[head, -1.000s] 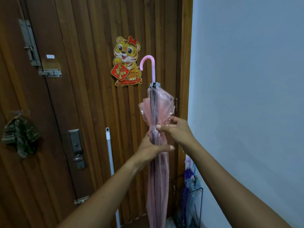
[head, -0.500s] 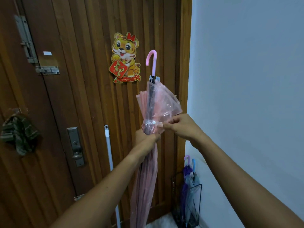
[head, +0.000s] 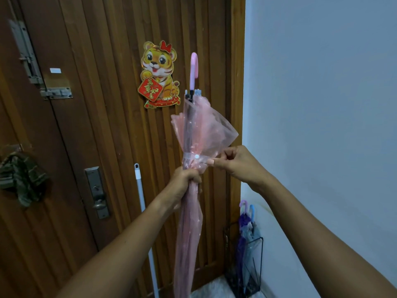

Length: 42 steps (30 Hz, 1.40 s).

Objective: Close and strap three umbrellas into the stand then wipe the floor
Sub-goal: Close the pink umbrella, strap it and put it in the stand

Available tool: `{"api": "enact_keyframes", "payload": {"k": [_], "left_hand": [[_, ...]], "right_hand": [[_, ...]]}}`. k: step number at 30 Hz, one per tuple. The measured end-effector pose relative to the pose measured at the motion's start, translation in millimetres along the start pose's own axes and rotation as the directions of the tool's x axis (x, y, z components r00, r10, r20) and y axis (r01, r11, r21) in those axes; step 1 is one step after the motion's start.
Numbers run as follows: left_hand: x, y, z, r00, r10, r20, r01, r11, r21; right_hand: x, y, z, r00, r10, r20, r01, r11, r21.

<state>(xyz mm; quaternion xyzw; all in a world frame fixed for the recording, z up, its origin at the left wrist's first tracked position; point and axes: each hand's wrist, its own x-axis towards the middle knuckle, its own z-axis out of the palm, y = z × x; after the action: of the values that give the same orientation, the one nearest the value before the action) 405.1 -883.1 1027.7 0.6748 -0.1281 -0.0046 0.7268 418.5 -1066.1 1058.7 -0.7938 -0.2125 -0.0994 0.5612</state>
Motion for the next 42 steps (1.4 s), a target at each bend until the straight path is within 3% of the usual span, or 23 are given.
{"api": "enact_keyframes", "payload": {"k": [3, 5, 7, 11, 13, 16, 18, 20, 23, 26, 29, 33, 36, 39, 42], "left_hand": [[-3.6, 4.0, 2.5, 0.970, -0.050, 0.240, 0.108, 0.966, -0.234], [-4.8, 6.8, 3.4, 0.914, -0.081, 0.398, 0.204, 0.939, -0.277], [-4.3, 8.0, 2.5, 0.846, -0.107, 0.523, 0.283, 0.920, -0.270], [1.9, 4.2, -2.2, 0.773, -0.199, 0.602, 0.364, 0.917, -0.164], [1.1, 3.0, -2.2, 0.788, -0.247, 0.564, 0.363, 0.926, -0.103], [1.4, -6.2, -0.7, 0.913, -0.283, 0.293, 0.292, 0.956, 0.014], [1.0, -12.2, 6.8, 0.942, -0.289, 0.171, 0.261, 0.951, 0.168], [2.3, -19.7, 18.4, 0.967, -0.244, 0.070, 0.220, 0.945, 0.243], [9.9, -30.3, 29.5, 0.972, -0.170, -0.162, 0.202, 0.958, 0.206], [7.0, -24.0, 28.3, 0.953, -0.135, -0.272, 0.191, 0.963, 0.191], [8.6, -19.0, 17.1, 0.971, -0.103, -0.215, 0.138, 0.978, 0.158], [8.4, -11.1, 12.2, 0.989, -0.056, -0.135, 0.066, 0.996, 0.066], [1.7, -6.1, 10.9, 0.995, -0.088, 0.039, 0.090, 0.995, -0.040], [-3.9, -1.0, 8.4, 0.958, -0.110, 0.266, 0.152, 0.978, -0.143], [-2.9, -1.6, 5.3, 0.953, -0.064, 0.296, 0.092, 0.992, -0.082]], "right_hand": [[1.6, 11.1, 0.9, 0.999, 0.017, 0.043, -0.021, 0.995, 0.102], [2.2, 14.5, -1.1, 0.993, 0.061, 0.097, -0.077, 0.982, 0.171], [1.7, 18.1, -4.0, 0.983, 0.065, 0.170, -0.112, 0.952, 0.285], [1.8, 19.8, -5.0, 0.975, 0.063, 0.211, -0.158, 0.868, 0.470], [3.3, 22.4, -3.3, 0.987, 0.083, 0.141, -0.133, 0.907, 0.401], [5.7, 26.7, 1.0, 0.992, 0.081, -0.092, -0.063, 0.982, 0.181], [7.8, 30.4, 4.4, 0.976, 0.099, -0.194, -0.082, 0.992, 0.093], [10.3, 30.5, 10.1, 0.978, 0.123, -0.170, -0.120, 0.992, 0.031], [11.4, 21.8, 15.1, 0.990, 0.120, -0.080, -0.124, 0.991, -0.047], [7.0, 12.8, 7.4, 0.994, 0.105, 0.017, -0.105, 0.994, 0.003], [3.6, 13.1, -2.3, 0.994, 0.090, 0.067, -0.092, 0.995, 0.028], [4.3, 21.3, -5.5, 0.998, 0.060, 0.028, -0.063, 0.993, 0.104], [6.3, 29.8, -5.6, 0.990, 0.103, 0.093, -0.127, 0.944, 0.305], [6.6, 36.8, -0.9, 0.976, 0.062, 0.207, -0.156, 0.864, 0.479], [7.8, 37.2, 4.5, 0.991, 0.025, 0.130, -0.084, 0.876, 0.474]]}}
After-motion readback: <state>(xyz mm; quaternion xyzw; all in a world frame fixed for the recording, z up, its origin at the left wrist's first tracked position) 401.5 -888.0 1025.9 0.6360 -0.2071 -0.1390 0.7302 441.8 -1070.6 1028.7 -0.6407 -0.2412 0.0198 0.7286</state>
